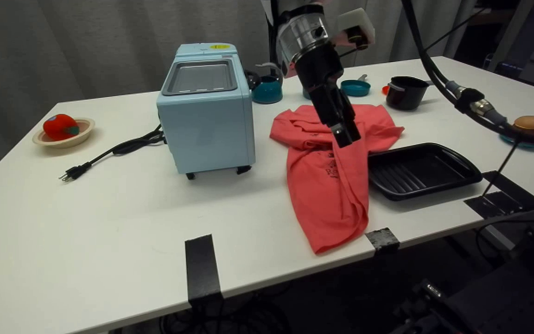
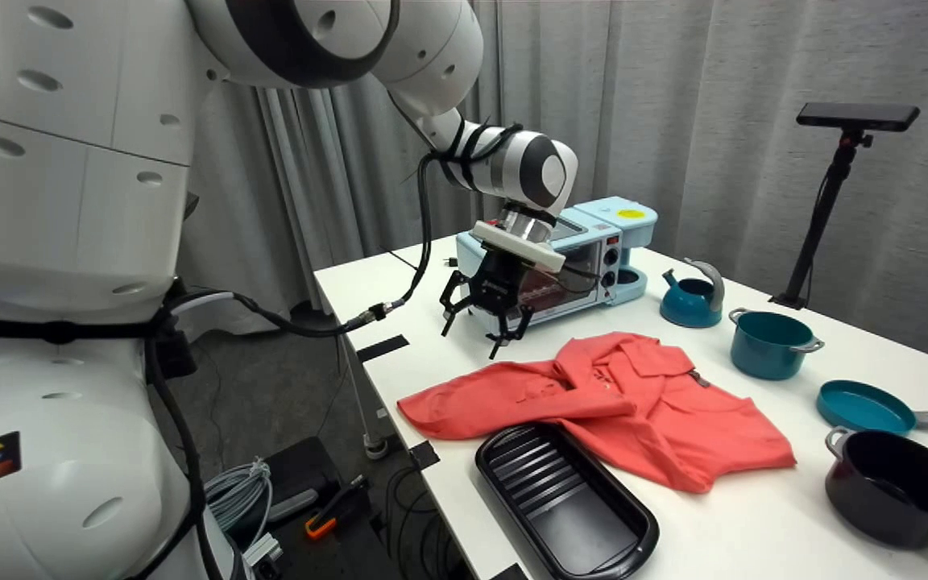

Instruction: Unfold the orange shirt

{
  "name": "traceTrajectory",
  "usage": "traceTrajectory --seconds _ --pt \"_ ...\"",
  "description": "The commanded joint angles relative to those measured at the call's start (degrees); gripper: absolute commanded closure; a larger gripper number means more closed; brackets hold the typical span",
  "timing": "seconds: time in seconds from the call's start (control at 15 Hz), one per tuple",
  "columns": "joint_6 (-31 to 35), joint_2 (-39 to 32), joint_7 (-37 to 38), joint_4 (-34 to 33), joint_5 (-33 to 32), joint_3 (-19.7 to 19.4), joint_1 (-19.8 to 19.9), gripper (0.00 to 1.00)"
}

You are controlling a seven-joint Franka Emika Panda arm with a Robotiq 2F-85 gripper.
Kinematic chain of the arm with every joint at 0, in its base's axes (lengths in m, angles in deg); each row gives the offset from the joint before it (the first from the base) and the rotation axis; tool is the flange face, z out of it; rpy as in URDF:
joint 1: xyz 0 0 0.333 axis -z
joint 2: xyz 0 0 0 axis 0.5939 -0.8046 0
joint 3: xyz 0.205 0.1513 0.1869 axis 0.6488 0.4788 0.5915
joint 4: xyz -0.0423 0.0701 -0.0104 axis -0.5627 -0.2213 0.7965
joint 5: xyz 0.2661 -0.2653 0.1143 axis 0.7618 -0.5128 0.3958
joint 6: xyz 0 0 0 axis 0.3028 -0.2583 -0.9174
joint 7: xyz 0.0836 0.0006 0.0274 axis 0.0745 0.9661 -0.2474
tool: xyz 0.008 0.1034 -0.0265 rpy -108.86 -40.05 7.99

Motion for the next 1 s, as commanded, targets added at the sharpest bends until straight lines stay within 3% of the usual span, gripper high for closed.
traceTrajectory --seconds 0.0,0.47,0.93 --pt "2.36 1.39 2.99 -1.41 -0.39 -1.84 1.50 0.00" --pt "8.42 -4.06 16.40 -9.24 -2.76 -6.01 1.25 0.00" --pt "9.34 -13.77 28.13 -21.13 -6.93 -8.10 -0.57 0.00"
